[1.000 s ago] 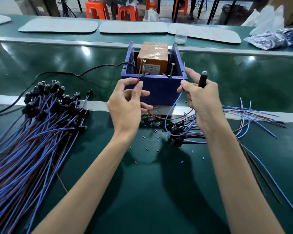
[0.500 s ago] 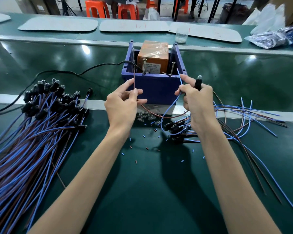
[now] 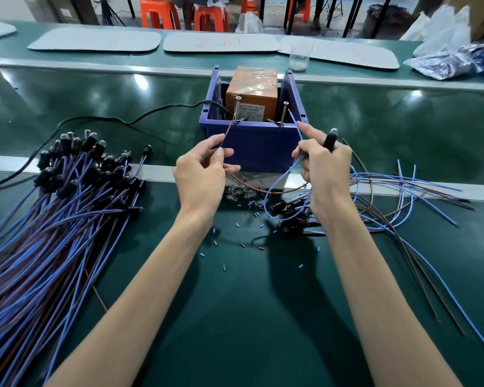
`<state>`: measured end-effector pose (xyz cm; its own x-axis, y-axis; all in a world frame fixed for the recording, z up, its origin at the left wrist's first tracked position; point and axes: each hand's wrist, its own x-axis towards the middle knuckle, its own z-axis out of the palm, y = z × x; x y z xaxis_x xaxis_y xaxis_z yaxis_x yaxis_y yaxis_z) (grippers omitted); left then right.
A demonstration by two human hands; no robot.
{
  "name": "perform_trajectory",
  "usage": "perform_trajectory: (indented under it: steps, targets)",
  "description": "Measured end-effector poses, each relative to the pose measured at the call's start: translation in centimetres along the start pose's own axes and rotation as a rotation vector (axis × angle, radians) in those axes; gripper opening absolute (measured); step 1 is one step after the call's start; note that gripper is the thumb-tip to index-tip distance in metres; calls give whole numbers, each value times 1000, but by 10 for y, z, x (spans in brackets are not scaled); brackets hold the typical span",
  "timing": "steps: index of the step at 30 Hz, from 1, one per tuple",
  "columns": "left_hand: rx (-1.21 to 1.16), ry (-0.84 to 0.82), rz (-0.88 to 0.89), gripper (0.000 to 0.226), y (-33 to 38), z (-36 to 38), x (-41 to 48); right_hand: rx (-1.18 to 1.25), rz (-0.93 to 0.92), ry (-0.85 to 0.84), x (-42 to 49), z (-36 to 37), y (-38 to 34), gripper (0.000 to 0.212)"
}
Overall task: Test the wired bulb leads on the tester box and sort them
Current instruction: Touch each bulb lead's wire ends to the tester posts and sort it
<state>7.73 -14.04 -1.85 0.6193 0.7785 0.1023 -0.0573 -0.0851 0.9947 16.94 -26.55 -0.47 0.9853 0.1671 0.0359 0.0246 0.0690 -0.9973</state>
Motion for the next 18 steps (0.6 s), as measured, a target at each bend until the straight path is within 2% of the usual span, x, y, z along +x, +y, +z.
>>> perform_trajectory:
  steps: [18]
  targets:
    - [14,-4,18,31,1,-1,-1,4,-17,-14,1,0,-1,34]
